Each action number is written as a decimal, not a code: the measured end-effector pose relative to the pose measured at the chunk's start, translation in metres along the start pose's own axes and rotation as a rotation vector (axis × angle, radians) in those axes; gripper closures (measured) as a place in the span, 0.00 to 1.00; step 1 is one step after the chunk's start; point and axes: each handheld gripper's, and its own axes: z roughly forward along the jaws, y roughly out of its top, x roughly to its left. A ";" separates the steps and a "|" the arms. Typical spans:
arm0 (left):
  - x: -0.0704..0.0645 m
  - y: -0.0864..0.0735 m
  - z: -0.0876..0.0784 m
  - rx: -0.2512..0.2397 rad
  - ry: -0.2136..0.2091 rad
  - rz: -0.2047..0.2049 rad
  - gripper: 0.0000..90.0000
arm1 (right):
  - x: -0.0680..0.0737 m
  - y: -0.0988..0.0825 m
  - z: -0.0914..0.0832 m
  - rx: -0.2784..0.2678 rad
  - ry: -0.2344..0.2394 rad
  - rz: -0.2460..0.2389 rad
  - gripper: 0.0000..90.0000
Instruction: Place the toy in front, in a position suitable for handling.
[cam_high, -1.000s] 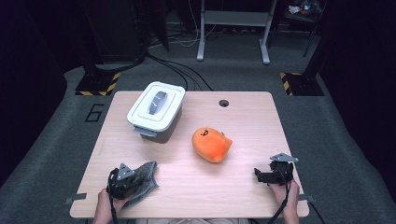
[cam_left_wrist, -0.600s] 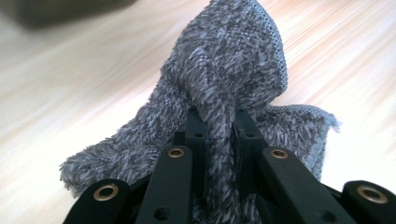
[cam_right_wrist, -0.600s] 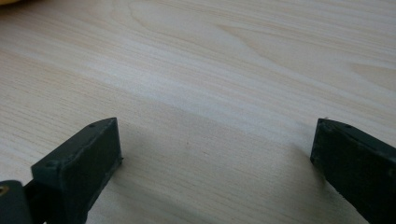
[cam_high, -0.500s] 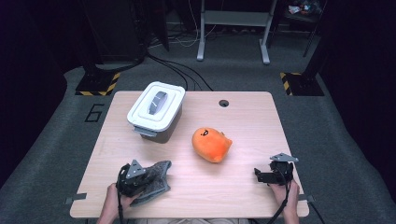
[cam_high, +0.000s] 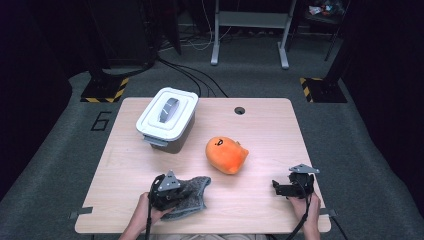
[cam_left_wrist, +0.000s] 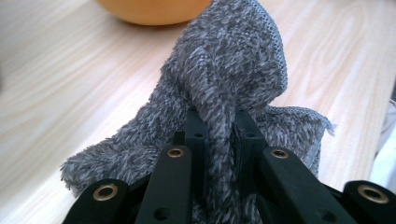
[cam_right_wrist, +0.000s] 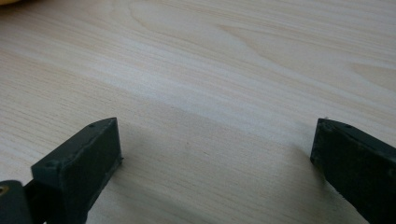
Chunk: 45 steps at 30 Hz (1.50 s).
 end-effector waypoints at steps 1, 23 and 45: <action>-0.003 0.001 0.004 0.001 -0.009 0.004 0.88 | 0.000 0.000 0.000 -0.001 0.000 0.000 0.01; -0.026 0.027 0.060 0.031 -0.113 0.091 0.84 | 0.000 0.000 0.000 -0.001 -0.001 0.000 0.01; -0.004 0.024 0.032 -0.030 -0.033 -0.004 0.11 | 0.000 0.000 0.000 -0.001 -0.001 0.001 0.01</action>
